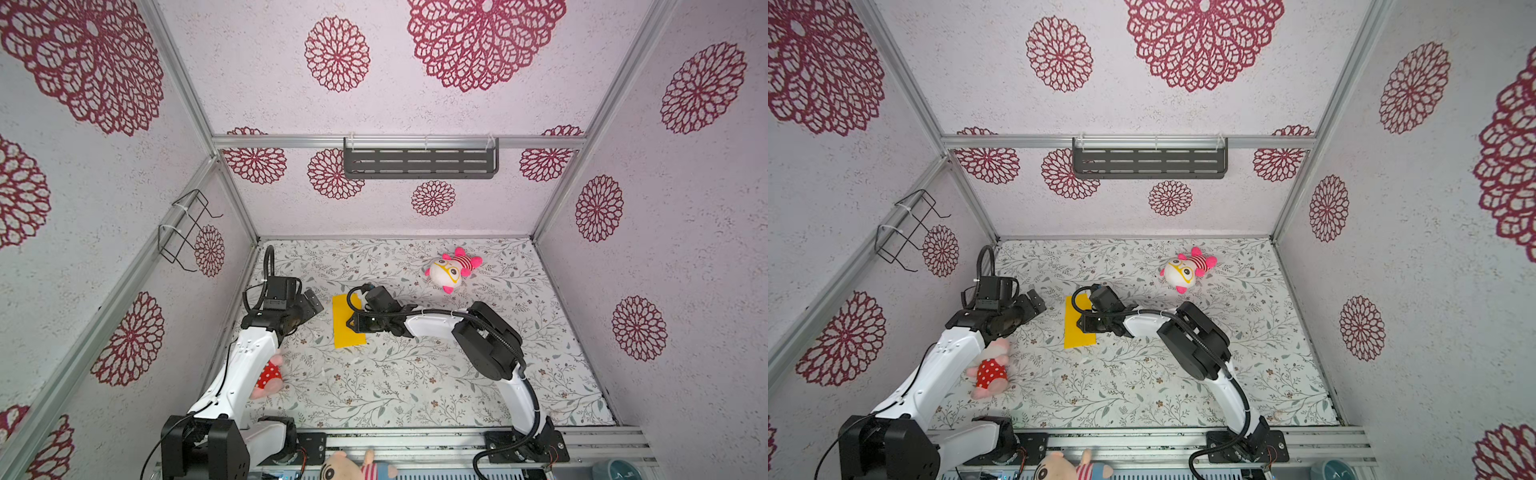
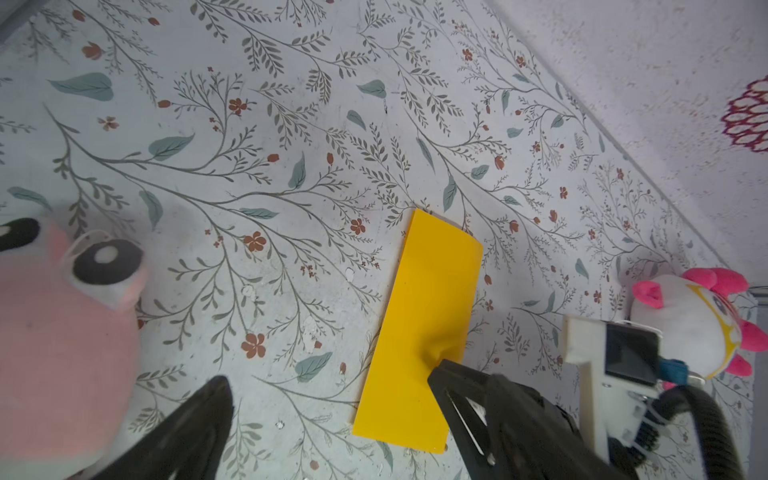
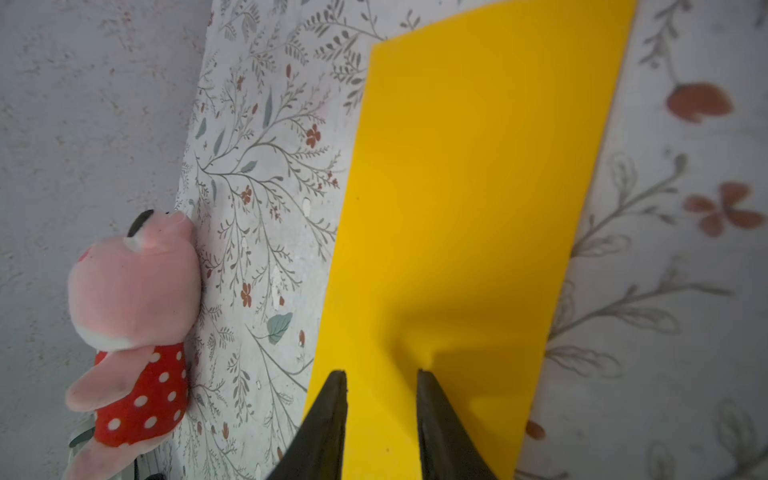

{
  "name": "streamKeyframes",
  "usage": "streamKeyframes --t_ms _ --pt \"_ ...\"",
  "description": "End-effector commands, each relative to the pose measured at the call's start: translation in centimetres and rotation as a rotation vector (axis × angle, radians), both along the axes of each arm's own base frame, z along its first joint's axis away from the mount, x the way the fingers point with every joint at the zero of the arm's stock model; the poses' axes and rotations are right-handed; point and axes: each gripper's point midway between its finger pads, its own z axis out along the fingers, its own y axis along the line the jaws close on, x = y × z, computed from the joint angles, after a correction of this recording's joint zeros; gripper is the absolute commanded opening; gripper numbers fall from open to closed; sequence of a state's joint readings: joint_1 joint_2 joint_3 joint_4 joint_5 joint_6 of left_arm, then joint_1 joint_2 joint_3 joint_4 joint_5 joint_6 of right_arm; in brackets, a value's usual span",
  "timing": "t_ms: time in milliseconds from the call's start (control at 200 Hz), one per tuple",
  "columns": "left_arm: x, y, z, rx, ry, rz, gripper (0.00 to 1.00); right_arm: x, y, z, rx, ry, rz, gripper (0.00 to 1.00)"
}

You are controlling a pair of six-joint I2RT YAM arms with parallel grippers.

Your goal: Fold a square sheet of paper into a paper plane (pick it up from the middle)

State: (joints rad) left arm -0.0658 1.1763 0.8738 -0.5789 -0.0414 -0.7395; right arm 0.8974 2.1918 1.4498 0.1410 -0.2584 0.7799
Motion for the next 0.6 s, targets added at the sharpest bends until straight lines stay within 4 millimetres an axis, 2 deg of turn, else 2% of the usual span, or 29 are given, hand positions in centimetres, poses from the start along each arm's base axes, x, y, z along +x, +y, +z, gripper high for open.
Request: streamKeyframes --t_ms 0,110,175,450,525,595 --pt "0.6 0.1 0.9 -0.030 -0.055 0.013 0.98 0.9 -0.3 0.7 0.004 0.011 -0.049 0.32" --pt "1.0 -0.7 0.7 -0.065 -0.054 -0.017 0.98 0.5 -1.5 -0.3 -0.040 0.033 -0.062 0.33" --pt "1.2 -1.5 0.3 -0.096 -0.046 -0.048 0.98 0.0 -3.1 -1.1 -0.080 0.044 -0.067 0.33" --pt "2.7 -5.7 -1.6 -0.267 -0.037 -0.187 0.98 -2.3 -14.4 -3.9 -0.220 0.081 -0.153 0.34" --pt "3.3 -7.0 -1.9 -0.301 -0.034 -0.224 0.98 -2.8 -16.9 -4.2 -0.240 0.086 -0.166 0.34" --pt "3.7 -8.4 -2.3 -0.331 -0.022 -0.257 0.97 -3.0 -18.2 -3.9 -0.224 0.088 -0.159 0.34"
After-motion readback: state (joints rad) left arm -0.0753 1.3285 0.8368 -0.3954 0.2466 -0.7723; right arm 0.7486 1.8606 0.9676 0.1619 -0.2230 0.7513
